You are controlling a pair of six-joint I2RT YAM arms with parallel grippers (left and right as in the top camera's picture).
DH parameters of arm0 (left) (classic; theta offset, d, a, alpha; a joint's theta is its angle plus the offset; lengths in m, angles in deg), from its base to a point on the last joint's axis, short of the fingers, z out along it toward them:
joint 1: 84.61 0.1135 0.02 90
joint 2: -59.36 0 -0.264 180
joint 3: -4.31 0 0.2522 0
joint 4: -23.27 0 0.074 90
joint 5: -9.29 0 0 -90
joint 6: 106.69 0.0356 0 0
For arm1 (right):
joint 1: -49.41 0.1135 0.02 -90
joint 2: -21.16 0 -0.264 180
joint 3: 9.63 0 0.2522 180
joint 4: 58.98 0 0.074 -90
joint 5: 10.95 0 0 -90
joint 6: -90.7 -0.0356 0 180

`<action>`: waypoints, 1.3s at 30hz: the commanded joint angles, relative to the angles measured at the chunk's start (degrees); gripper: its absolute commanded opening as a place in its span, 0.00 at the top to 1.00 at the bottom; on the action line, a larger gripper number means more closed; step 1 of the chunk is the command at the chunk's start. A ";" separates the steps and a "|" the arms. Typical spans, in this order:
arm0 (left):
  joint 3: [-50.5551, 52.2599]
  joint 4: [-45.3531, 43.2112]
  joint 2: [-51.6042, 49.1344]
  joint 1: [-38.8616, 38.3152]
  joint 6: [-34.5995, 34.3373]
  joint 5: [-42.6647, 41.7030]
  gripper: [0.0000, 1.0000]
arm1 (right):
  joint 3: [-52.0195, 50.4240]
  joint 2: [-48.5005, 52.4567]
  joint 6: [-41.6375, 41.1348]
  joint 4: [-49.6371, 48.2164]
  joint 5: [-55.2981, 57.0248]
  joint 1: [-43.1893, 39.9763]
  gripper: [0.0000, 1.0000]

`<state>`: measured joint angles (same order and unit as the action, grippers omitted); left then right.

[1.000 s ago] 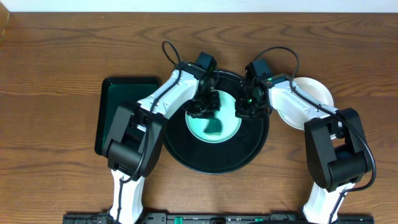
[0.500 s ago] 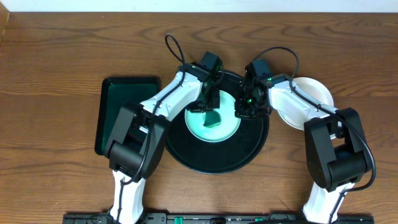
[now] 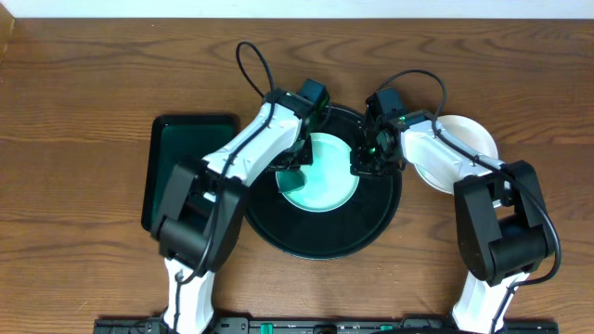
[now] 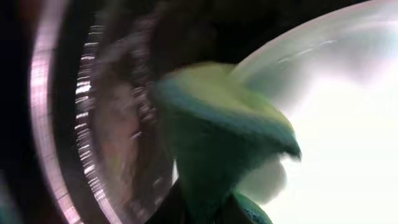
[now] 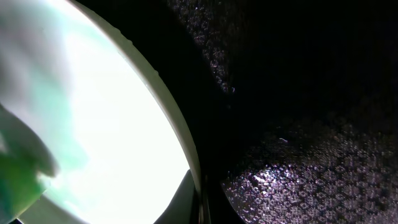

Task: Clean dirty plates on tray and stack at the side
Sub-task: 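Scrub the mint-green plate with the sponge while the right gripper holds it, then lift the sponge away with the left gripper toward the sponge tray, then lift the mint-green plate with the right gripper and carry it right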

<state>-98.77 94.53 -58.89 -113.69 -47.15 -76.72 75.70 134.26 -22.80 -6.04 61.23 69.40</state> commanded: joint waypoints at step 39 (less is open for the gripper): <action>-0.74 5.05 24.22 25.07 5.18 0.52 0.93 | 4.13 -24.50 5.57 11.39 100.06 37.77 0.99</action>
<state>-99.06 99.66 -34.94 -88.80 -43.19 -76.11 78.87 111.05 -17.45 5.26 144.16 103.78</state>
